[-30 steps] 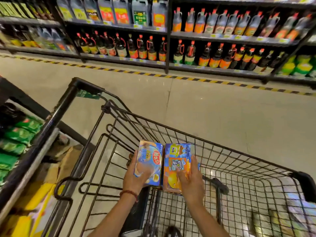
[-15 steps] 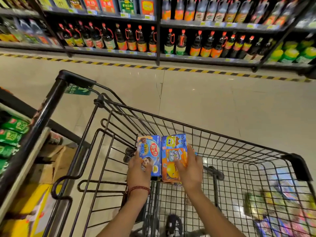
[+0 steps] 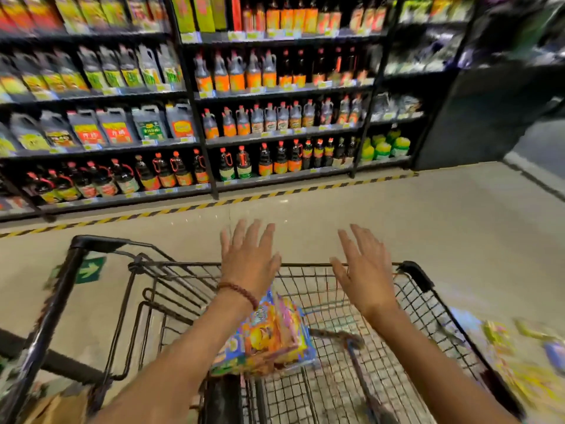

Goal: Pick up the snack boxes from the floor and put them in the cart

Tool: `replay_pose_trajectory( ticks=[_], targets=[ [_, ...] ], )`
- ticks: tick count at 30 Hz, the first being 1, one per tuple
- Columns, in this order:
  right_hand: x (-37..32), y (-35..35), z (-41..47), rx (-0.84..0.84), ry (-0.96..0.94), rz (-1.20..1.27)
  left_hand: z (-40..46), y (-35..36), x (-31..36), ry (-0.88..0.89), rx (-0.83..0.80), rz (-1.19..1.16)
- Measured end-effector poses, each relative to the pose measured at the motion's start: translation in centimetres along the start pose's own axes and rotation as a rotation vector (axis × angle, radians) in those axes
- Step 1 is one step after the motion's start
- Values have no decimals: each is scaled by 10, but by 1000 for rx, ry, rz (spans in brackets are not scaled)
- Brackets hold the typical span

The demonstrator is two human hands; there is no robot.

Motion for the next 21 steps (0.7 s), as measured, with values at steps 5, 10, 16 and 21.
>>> replay_pose_trajectory(
  ticks=[5, 10, 16, 21],
  targets=[
    [52, -115, -30, 290, 68, -224, 4, -59, 102, 212, 143, 72],
    [127, -207, -101, 434, 205, -358, -26, -93, 226, 423, 199, 95],
    [234, -293, -256, 515, 440, -559, -114, -107, 408, 704, 251, 53],
    [311, -347, -402, 487, 618, -668, -222, -99, 537, 910, 255, 2]
  ],
)
Point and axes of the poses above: each hand's wrist, its own z-axis towards the middle knuckle, its own y-axis out of the palm, x = y × z, the point moved 10 cm from there along z, towards the middle knuckle, and after that the axes turned 3 degrees about -x, right-handed, at the moved point
